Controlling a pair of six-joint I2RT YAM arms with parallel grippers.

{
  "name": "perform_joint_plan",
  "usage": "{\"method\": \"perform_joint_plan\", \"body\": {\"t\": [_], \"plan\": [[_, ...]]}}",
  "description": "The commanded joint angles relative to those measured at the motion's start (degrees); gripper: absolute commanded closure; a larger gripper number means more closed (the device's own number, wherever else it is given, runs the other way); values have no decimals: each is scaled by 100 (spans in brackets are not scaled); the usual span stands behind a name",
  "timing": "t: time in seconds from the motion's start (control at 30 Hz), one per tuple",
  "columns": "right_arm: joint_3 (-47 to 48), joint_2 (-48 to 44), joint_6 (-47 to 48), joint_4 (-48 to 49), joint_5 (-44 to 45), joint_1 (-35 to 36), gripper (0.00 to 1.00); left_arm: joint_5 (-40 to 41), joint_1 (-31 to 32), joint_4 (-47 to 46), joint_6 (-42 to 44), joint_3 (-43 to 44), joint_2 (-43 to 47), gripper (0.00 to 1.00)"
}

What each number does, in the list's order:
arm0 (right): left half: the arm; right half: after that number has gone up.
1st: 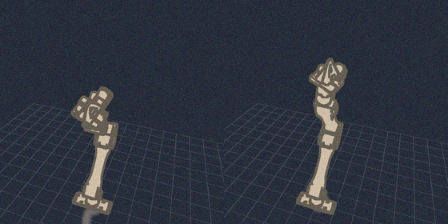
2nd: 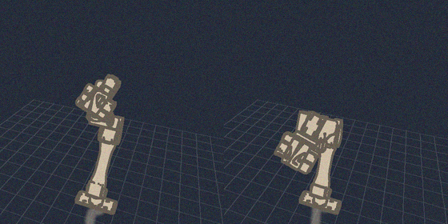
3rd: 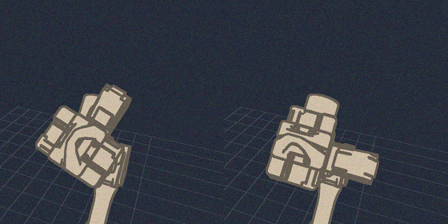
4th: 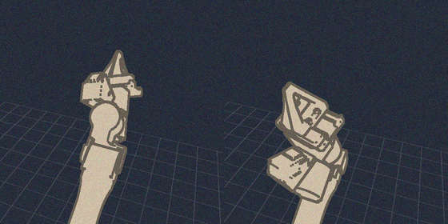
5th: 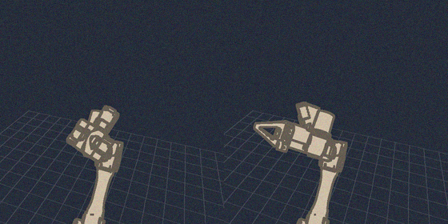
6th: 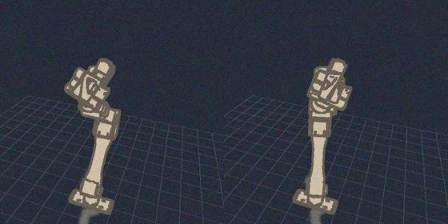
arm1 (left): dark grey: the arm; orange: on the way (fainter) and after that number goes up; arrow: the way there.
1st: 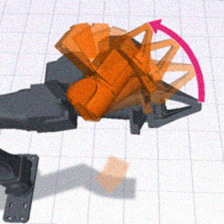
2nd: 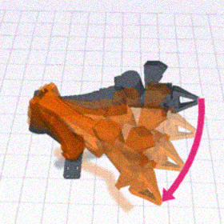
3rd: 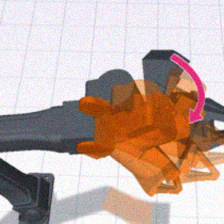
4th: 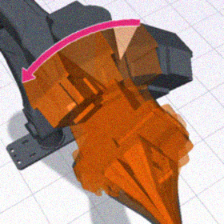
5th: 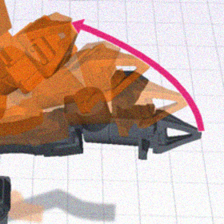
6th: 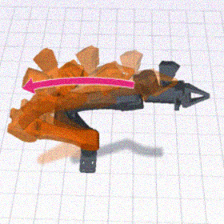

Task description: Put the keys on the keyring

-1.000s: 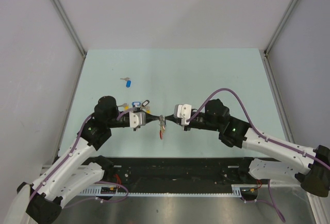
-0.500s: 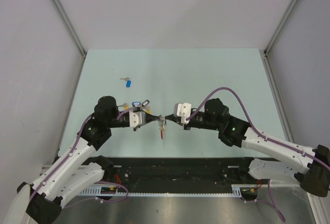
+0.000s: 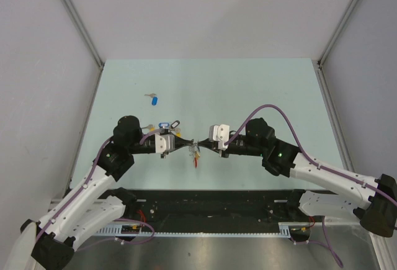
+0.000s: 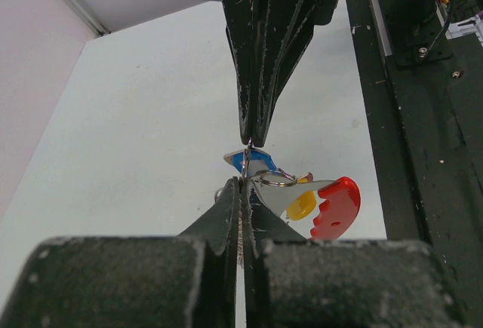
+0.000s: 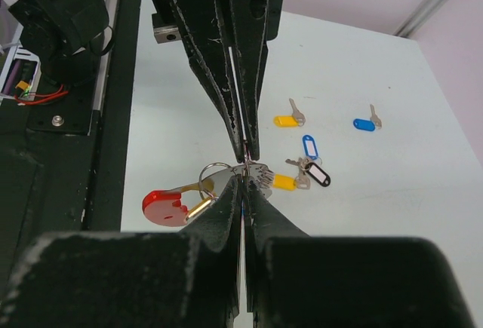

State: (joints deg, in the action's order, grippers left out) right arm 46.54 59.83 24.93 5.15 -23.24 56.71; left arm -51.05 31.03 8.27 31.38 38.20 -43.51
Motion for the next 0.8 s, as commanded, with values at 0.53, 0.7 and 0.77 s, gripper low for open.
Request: {"method": "perform_joint_plan", "body": {"t": [0.53, 0.7, 0.77], "plan": [[250, -42, -208, 329, -356, -195, 100, -143, 88, -107, -272, 249, -149, 100], [259, -33, -155, 294, -268, -186, 100, 7, 132, 69, -325, 346, -193, 100], [329, 11, -129, 215, -268, -186, 100, 33, 141, 96, -360, 364, -185, 100]]}}
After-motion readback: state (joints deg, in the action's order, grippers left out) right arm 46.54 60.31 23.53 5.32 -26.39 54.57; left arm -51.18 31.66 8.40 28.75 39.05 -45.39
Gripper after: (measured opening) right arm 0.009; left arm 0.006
